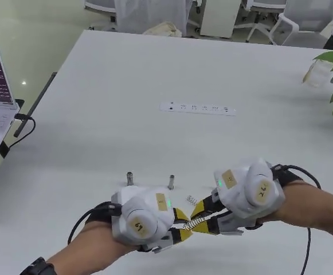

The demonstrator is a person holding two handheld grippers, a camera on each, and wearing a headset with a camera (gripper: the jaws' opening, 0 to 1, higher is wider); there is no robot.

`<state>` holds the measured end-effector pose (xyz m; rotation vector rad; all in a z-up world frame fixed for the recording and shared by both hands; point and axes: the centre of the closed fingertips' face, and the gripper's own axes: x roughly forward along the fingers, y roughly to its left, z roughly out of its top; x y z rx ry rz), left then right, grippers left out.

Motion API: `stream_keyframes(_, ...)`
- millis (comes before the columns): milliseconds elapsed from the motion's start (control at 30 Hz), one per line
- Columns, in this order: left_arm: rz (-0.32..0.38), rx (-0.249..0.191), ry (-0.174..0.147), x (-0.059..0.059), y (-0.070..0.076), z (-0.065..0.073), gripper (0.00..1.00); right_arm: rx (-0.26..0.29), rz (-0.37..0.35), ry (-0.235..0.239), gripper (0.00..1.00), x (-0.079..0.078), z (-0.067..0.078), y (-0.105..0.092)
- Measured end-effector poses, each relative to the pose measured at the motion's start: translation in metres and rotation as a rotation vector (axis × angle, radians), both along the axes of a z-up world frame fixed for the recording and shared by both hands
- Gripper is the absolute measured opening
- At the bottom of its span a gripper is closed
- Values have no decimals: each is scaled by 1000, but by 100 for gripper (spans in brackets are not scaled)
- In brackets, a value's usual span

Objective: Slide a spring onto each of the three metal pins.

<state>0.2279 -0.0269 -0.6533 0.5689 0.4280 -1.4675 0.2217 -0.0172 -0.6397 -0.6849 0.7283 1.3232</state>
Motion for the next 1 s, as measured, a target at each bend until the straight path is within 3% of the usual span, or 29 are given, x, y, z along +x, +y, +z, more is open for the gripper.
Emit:
stream_keyframes(267,94,-9,37,12,23,-4,9,5,-33,1,9,4,-1,-7)
stream_keyframes(667,181,5,67,18,54,-15,16,2,-62,20,9,7,-11,-10)
stream_keyframes(1000,297,-41,96,38,80,-7,19,-11,-78,25,9,13,-16,-14)
